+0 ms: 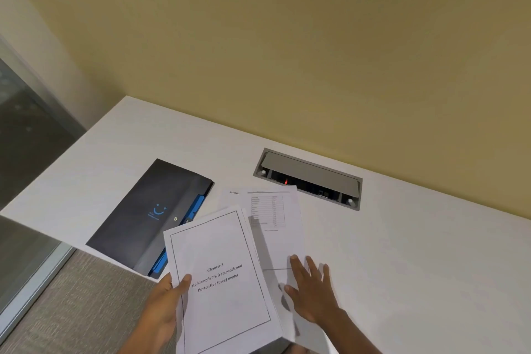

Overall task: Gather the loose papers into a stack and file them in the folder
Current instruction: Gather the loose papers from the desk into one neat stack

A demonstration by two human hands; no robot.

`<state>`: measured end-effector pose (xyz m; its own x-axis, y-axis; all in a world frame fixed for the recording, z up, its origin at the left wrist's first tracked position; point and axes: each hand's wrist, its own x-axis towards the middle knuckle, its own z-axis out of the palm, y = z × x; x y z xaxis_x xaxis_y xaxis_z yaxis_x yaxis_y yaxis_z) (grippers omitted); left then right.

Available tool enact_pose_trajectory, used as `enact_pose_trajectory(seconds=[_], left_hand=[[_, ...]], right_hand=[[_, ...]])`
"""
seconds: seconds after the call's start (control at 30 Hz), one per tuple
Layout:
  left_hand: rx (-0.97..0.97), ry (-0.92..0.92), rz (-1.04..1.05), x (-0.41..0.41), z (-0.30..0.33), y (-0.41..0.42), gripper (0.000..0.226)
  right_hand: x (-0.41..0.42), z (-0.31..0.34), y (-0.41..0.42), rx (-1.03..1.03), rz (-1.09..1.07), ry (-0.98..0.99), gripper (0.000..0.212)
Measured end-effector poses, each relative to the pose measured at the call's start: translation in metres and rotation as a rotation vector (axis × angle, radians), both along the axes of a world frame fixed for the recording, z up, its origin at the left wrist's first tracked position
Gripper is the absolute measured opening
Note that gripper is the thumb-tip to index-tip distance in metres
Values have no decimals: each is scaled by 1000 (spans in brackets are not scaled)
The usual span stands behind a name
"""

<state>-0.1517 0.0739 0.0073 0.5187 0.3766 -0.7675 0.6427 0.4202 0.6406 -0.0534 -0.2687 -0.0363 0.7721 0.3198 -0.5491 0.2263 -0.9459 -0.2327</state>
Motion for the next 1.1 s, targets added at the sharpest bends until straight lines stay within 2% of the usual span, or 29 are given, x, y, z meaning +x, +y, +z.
enact_pose_trajectory(seconds=[0.07, 0.23, 0.4, 0.47, 0.6, 0.67, 0.9, 1.0, 1.1], left_hand=[[-1, -1, -3, 6, -1, -1, 21], [-32, -8, 5, 19, 3, -8, 25], [-50, -33, -3, 31, 9, -12, 25], [-50, -41, -5, 34, 11, -13, 23], [-45, -43, 12, 37, 11, -13, 23], [-38, -38, 22, 36, 10, -12, 24], [-8, -49, 59, 31, 9, -11, 20], [-3, -21, 68, 28, 6, -9, 25], [0, -21, 82, 26, 7, -11, 24]], right_hand=[[-19, -21, -16, -2, -39, 29, 75], [-64, -33, -37, -131, -3, -39, 74], [-57, -12, -33, -64, -33, -83, 72], [-31, 4, -26, -22, -46, -63, 93], [46, 30, -9, 56, -135, -93, 90], [84, 32, 0, 91, -154, -111, 99], [151, -6, 1, -57, -17, -25, 148], [145, -17, -3, -115, 40, -39, 153], [130, -23, -5, -111, 33, -106, 146]])
